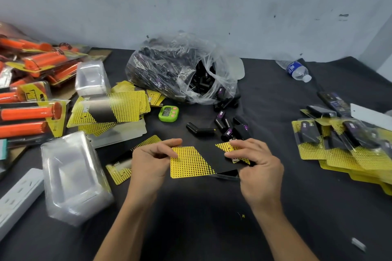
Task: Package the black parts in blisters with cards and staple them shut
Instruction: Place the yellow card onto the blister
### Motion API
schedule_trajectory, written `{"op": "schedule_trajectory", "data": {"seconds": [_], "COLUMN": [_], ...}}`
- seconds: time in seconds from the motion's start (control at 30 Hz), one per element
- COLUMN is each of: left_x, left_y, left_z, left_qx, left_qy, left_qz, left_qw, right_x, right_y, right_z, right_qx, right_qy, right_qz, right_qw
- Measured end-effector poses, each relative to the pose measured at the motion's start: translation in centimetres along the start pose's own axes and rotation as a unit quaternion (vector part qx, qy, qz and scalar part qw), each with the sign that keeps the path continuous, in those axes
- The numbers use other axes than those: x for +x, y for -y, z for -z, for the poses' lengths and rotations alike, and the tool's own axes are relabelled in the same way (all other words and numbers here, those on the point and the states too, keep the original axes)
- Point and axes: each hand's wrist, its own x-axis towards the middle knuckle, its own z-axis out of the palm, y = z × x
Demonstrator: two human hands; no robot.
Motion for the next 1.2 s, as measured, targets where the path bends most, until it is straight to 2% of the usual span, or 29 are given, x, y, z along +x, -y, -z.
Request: {"op": "schedule_trajectory", "data": {"seconds": [0.1, 0.17, 0.2, 0.27, 0.33, 0.47, 0.57, 0.63, 0.73, 1.2], "left_x": [-0.4, -0.7, -0.6, 0.2, 1.3, 2.4, 2.7, 3.0, 3.2, 2.8], "left_y": [-0.6, -0.9, -1.1, -1.3, -1.1, -0.7, -0.6, -0.5, -0.4, -0.1], "left_z": [0.6, 0.7, 0.6, 0.5, 1.5, 3.5, 4.1, 4.4, 4.6, 4.0], "left_qx": [0.136, 0.204, 0.186, 0.104, 0.122, 0.263, 0.277, 0.291, 0.331, 0.356], "left_qy": [0.063, 0.091, 0.069, -0.058, -0.14, -0.148, -0.16, -0.165, -0.163, -0.153], "left_qz": [-0.074, -0.084, -0.059, 0.017, 0.075, 0.119, 0.129, 0.129, 0.125, 0.098], "left_qw": [0.986, 0.971, 0.978, 0.993, 0.98, 0.946, 0.939, 0.933, 0.921, 0.917], "right_x": [-0.1, 0.2, 0.3, 0.6, 0.6, -0.8, -2.1, -2.5, -2.8, -3.1], "right_y": [-0.2, 0.1, 0.2, 0.3, 0.3, -0.6, -1.7, -2.2, -2.7, -3.4], "right_z": [-0.3, -0.6, -0.8, -0.8, -0.5, 0.2, 0.1, -0.1, -0.3, -0.2], "right_qx": [0.007, 0.019, 0.03, 0.033, -0.022, -0.169, -0.227, -0.237, -0.241, -0.223], "right_qy": [0.013, 0.049, 0.062, 0.048, 0.031, 0.113, 0.18, 0.198, 0.201, 0.183], "right_qz": [-0.026, -0.06, -0.084, -0.114, -0.099, -0.069, -0.059, -0.053, -0.046, -0.023], "right_qw": [1.0, 0.997, 0.994, 0.992, 0.994, 0.977, 0.955, 0.95, 0.948, 0.957]}}
